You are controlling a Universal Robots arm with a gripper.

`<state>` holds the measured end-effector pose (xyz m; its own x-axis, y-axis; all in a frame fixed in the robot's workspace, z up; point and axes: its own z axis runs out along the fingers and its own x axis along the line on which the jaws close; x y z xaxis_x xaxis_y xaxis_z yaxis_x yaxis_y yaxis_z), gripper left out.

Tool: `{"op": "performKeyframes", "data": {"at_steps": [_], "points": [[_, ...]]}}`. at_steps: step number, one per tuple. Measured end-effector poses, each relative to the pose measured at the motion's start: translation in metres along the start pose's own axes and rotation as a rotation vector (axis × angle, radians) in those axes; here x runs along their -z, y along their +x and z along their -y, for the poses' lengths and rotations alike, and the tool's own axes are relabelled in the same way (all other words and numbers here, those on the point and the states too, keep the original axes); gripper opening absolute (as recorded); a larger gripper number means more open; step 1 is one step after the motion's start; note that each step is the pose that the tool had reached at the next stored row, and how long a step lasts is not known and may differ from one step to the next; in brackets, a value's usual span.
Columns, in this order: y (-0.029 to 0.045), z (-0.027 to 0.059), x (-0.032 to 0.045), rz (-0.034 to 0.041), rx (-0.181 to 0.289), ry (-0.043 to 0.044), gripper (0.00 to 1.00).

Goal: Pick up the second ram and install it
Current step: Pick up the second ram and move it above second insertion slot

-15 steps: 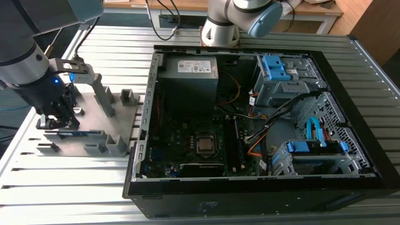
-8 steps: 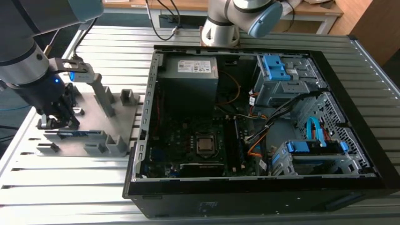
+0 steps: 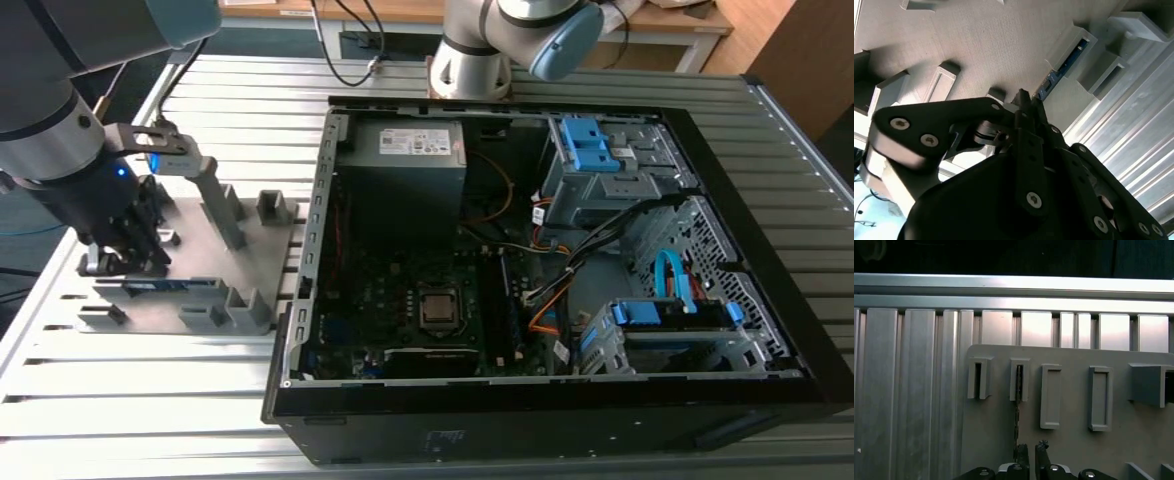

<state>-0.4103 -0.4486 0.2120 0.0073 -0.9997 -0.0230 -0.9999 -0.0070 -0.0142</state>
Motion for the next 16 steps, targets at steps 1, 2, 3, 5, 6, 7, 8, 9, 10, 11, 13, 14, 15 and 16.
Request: {"op": "performKeyframes", "data": {"at_steps": [1,2,3,5,6,7,8,9,10,11,13,14,15,16], "points": [[0.0,0.0,0.0,0.0,0.0,0.0,0.23],[0.0,0.0,0.0,-0.0001,0.0,0.0,0.29],[0.0,0.0,0.0,0.0,0.0,0.0,0.29],[0.0,0.0,0.0,0.0,0.0,0.0,0.35],[0.0,0.0,0.0,0.0,0.0,0.0,0.35],[0.0,0.0,0.0,0.0001,0.001,0.0,0.41],[0.0,0.0,0.0,0.0,0.001,0.0,0.41],[0.0004,0.0,-0.0001,0.0001,0.001,0.0001,0.41],[0.0013,0.0001,-0.0001,0.0001,0.001,0.0002,0.41],[0.0025,-0.0001,0.0,0.0,0.001,0.0,0.41],[0.0058,-0.0003,0.0001,-0.0004,0.001,0.0001,0.41],[0.0076,-0.0005,0.0,-0.0012,0.001,0.0,0.41],[0.0094,-0.0005,-0.0002,-0.0018,0.002,-0.0002,0.41],[0.0113,-0.0006,-0.0017,-0.0017,0.002,-0.0002,0.41]]}}
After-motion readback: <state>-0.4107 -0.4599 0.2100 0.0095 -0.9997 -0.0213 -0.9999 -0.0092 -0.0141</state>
